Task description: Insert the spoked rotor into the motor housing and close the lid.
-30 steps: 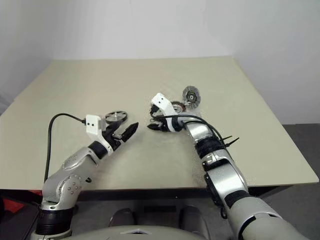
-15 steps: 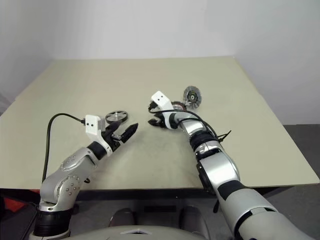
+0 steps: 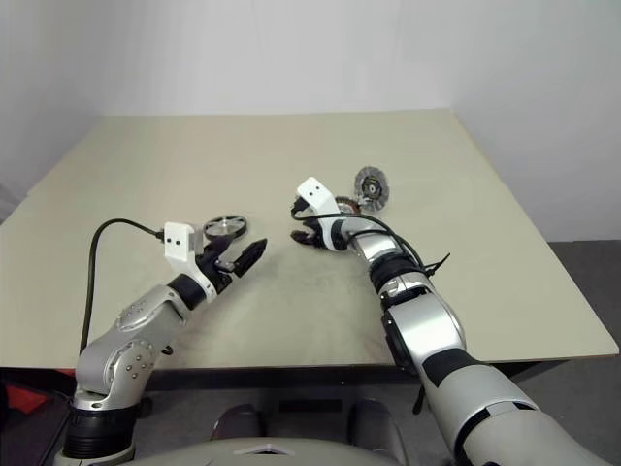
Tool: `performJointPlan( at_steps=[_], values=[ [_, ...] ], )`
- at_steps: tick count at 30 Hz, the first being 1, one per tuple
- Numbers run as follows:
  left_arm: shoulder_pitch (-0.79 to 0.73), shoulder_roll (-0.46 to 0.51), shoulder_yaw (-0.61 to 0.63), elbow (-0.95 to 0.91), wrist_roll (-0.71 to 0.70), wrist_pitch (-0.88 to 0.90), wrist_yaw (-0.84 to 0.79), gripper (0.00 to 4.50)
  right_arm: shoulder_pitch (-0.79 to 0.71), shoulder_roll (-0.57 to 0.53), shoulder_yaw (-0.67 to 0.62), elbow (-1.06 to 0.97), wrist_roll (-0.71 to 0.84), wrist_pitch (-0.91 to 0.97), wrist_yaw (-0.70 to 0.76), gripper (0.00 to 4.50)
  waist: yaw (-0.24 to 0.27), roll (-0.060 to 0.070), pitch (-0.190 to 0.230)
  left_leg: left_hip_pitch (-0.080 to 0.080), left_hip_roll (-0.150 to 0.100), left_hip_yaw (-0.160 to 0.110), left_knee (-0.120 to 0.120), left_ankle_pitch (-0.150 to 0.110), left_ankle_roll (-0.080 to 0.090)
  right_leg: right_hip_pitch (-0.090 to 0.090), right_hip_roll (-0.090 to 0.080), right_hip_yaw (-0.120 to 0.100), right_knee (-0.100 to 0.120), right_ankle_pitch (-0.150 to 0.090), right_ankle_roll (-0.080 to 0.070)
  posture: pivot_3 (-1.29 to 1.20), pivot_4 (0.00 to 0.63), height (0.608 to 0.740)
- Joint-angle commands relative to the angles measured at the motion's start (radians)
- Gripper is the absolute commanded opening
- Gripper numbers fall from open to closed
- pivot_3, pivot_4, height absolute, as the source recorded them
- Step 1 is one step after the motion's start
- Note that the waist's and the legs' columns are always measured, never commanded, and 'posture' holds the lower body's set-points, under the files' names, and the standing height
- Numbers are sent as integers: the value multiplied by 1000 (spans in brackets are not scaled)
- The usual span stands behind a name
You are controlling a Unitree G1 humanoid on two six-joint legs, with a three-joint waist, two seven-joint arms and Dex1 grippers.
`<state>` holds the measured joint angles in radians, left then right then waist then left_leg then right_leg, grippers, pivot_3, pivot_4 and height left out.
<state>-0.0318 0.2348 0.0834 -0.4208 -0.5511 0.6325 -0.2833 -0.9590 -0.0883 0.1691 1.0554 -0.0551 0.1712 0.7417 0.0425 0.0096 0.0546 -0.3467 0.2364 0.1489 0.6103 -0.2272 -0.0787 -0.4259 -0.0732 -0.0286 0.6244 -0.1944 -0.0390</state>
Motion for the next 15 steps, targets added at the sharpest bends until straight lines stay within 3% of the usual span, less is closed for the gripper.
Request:
performJointPlan(
  at_steps=[1, 15],
  values=[
    [-19, 9, 14, -26, -8, -6, -5, 4500, -15, 3, -10, 7, -4, -18, -14, 2280, 0, 0, 0, 0, 0, 0, 0, 0, 0, 0, 0, 0, 0, 0, 0, 0, 0, 740],
    [-16, -3, 10, -23, -4, -13, 3, 4500, 19, 22, 18, -152, -3, 32, 38, 2280, 0, 0, 0, 0, 0, 0, 0, 0, 0, 0, 0, 0, 0, 0, 0, 0, 0, 740]
  ],
)
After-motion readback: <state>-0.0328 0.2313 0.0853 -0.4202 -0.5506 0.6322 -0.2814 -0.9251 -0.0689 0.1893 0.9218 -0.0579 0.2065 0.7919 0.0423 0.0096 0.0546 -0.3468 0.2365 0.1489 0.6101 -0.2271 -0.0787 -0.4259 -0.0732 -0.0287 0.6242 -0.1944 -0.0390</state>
